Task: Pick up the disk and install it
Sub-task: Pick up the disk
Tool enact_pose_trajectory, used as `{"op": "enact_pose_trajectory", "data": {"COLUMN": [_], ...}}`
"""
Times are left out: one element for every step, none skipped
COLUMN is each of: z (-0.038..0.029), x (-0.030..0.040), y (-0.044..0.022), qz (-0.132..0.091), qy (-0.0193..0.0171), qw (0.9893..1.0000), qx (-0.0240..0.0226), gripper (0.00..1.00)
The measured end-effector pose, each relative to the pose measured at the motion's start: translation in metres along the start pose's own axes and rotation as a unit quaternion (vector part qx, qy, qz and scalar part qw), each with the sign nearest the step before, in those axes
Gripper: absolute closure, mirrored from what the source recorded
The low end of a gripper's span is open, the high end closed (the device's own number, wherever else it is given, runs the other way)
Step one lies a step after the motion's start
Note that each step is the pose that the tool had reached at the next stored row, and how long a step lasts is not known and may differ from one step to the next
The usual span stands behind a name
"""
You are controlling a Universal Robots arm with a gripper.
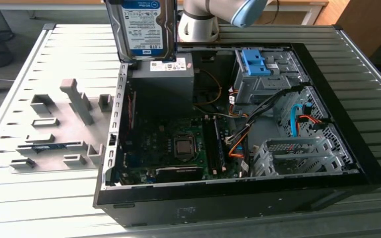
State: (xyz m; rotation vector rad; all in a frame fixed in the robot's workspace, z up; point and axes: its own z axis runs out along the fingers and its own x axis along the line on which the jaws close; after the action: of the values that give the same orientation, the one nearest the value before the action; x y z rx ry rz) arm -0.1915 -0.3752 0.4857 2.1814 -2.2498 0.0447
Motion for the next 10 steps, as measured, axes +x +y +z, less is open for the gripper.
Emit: {"op": "enact_pose_trajectory", "data": {"z": [0.0, 0.0, 0.0, 0.0, 0.0, 0.0, 0.0, 0.0001, 0.0001, 0.0001], "x": [0.0, 0.0, 0.0, 0.0, -0.0001, -0.0001, -0.0001, -0.0001, -0.0001, -0.0002], "y": [0.0, 0.0, 0.0, -0.0001, -0.0005, -0.0012, -0.002, -0.003, -0.0039, -0.0046], "qz": [0.0, 0.0, 0.0, 0.0, 0.0, 0.0, 0.0, 0.0, 0.0, 0.0], "qy": [0.0001, 0.0002, 0.0002, 0.0002, 0.0002, 0.0002, 0.0002, 0.0002, 0.0002, 0.0002], "qw": [1.0, 1.0, 1.0, 1.0, 1.0, 1.0, 1.0, 1.0, 1.0, 1.0], "qx": [0.0, 0.0, 0.0, 0.0, 0.0, 0.0, 0.0, 0.0, 0.0, 0.0], "gripper": [0.64, 0.64, 0.64, 0.64, 0.64, 0.64, 0.64, 0.64, 0.64, 0.64]}}
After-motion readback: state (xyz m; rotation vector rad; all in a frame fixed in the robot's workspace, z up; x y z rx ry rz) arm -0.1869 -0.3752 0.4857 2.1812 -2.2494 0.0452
